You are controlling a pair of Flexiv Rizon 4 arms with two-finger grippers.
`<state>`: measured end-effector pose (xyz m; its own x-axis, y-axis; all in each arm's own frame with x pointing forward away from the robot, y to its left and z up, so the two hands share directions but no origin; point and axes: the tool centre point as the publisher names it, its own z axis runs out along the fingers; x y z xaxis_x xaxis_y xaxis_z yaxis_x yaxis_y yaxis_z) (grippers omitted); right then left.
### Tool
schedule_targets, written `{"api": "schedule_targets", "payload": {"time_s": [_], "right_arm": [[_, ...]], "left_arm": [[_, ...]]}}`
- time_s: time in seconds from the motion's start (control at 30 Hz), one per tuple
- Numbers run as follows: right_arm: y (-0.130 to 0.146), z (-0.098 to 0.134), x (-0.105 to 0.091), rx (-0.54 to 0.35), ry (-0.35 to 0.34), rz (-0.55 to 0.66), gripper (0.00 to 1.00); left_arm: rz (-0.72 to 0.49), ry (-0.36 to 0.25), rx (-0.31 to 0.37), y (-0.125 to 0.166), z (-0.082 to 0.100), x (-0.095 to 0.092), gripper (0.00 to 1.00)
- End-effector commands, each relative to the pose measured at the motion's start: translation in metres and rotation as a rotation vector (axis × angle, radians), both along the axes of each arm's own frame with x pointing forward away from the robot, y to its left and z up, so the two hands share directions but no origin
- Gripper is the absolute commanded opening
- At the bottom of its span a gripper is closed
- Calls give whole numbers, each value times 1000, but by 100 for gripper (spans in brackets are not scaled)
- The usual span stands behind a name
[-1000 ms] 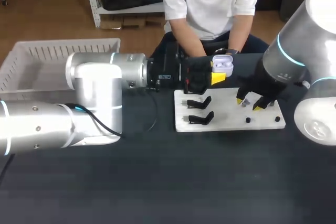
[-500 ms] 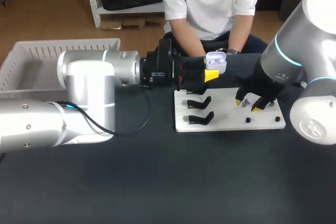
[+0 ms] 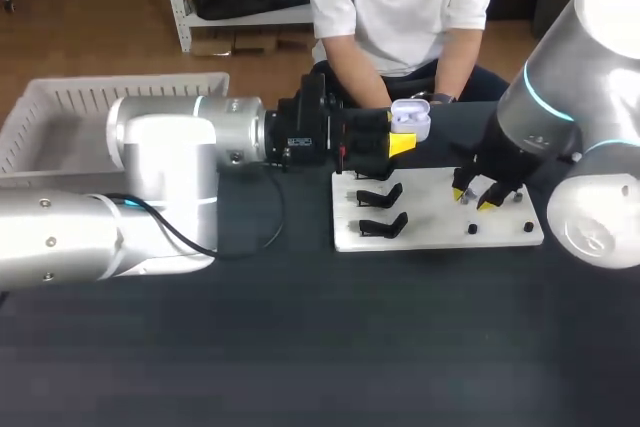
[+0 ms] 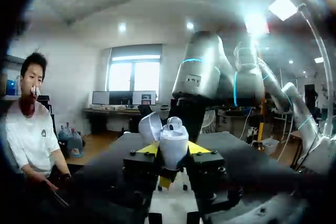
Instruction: Pick up each earbud case from the left stands, insert the matching earbuds, close the lid, and place the case in the box.
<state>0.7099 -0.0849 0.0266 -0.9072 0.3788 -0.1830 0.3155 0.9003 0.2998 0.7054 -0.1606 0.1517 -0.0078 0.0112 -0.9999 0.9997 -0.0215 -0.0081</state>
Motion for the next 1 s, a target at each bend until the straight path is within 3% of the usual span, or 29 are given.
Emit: {"api": "schedule_targets", "payload": {"time_s": [0.03,0.67,0.77,0.8,0.83,1.0], "right_arm": [[1,0,3,-1,5,0,33],[0,-3,3,2,15,-17,25],[0,-3,3,2,17,-20,18],[0,-3,3,2,17,-20,5],[-1,-4,3,2,16,-20,0],[-1,-4,3,0,19,-22,0]], "left_arm": [[8,-3,-2,0,0,-2,0],[8,-3,-2,0,0,-2,0],[8,-3,-2,0,0,-2,0],[8,-3,-2,0,0,-2,0],[8,-3,-2,0,0,-2,0],[8,-3,-2,0,0,-2,0]]}}
